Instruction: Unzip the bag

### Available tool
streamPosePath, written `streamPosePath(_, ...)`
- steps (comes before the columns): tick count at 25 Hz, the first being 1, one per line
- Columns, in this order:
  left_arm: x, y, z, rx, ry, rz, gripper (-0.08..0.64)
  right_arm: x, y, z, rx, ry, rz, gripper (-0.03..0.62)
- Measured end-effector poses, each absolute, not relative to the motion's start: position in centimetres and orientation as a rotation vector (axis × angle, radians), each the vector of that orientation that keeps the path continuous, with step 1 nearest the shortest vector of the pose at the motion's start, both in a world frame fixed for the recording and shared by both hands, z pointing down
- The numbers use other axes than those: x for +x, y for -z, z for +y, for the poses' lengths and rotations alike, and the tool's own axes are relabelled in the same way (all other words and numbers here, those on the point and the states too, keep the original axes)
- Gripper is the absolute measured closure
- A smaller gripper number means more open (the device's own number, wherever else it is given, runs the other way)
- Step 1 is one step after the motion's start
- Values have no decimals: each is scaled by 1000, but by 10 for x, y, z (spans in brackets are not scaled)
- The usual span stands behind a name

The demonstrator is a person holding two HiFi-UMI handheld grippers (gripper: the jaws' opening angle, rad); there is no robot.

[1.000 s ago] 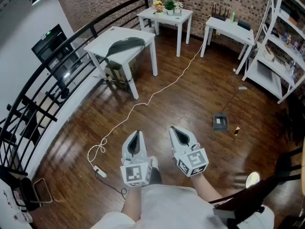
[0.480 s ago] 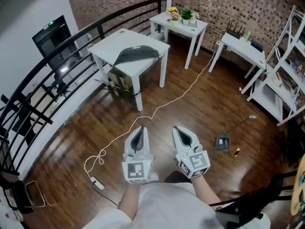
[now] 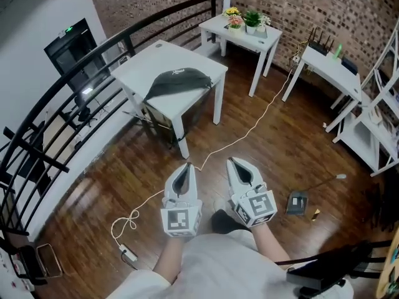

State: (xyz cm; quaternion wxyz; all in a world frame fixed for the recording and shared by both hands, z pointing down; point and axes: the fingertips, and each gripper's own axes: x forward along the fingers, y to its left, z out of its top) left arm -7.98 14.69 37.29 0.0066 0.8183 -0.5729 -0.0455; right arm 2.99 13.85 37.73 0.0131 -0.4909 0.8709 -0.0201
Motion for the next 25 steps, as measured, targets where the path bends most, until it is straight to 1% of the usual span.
streamPosePath(6, -64, -358, 35, 2558, 104, -1851, 543, 58, -354, 22, -1492, 30, 2688, 607)
streamPosePath(11, -45, -371, -16, 2516, 42, -1842, 543, 87, -385, -38, -1538, 176, 2679, 607)
streamPosePath(16, -45, -392, -70, 2490, -22, -1795, 543, 74, -410, -90, -1529, 269, 2722, 607)
streamPosePath(25, -63, -418, -210, 2558, -11, -1649, 543, 43, -433, -220, -1616, 209, 2770, 607)
